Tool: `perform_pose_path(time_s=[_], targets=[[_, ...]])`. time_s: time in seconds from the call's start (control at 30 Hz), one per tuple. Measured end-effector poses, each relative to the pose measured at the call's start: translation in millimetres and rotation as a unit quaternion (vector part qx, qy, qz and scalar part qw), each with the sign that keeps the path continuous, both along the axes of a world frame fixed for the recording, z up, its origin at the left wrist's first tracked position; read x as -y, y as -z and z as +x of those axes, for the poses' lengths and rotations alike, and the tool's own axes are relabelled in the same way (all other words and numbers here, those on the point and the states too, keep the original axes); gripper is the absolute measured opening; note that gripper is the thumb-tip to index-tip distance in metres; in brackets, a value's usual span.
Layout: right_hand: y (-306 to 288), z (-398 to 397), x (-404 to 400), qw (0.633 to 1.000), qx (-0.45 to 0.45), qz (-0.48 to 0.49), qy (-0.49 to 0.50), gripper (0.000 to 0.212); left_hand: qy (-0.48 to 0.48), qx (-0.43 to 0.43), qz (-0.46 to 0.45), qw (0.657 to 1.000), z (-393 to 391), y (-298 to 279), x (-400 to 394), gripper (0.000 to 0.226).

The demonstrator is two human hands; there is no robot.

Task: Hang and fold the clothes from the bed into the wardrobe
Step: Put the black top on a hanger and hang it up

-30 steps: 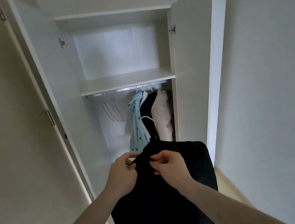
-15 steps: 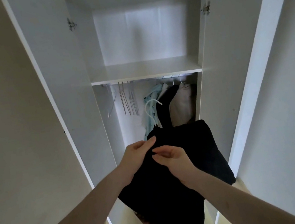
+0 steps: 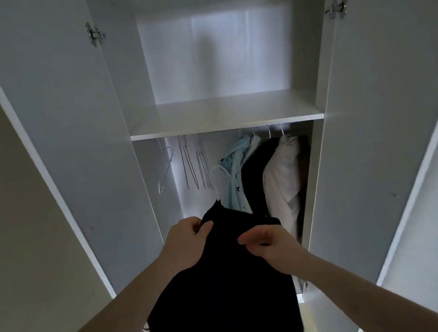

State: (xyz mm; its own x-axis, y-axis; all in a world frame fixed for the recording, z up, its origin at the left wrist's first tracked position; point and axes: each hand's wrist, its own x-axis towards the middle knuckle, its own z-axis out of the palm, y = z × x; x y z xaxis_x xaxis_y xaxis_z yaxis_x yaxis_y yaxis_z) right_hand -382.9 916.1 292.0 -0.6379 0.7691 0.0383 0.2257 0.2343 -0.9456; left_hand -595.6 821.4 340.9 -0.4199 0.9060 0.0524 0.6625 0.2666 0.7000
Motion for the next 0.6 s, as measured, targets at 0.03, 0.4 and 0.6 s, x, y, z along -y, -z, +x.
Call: perform_pose_path(time_s=[0.03,0.4,0.6], targets=[[0.9,-4.0,-15.9,1.0,0.011,-0.002,0.015,0.028,-0.001,-0.002,-0.01,1.0,-11.0,1.4,-8.0,0.038],[21.0,-75.5,-167.7,0.972,0.188,0.084,0.117,0.039,-0.016,0.026,-0.076,0.997,-112.8,36.7,-78.5,0.039],[32.8,-114.1,-257.5,0.952,0.263,0.131,0.085,0.059,-0.037,-0.012,-0.083,0.996,-135.2,44.6,-126.8,0.037]])
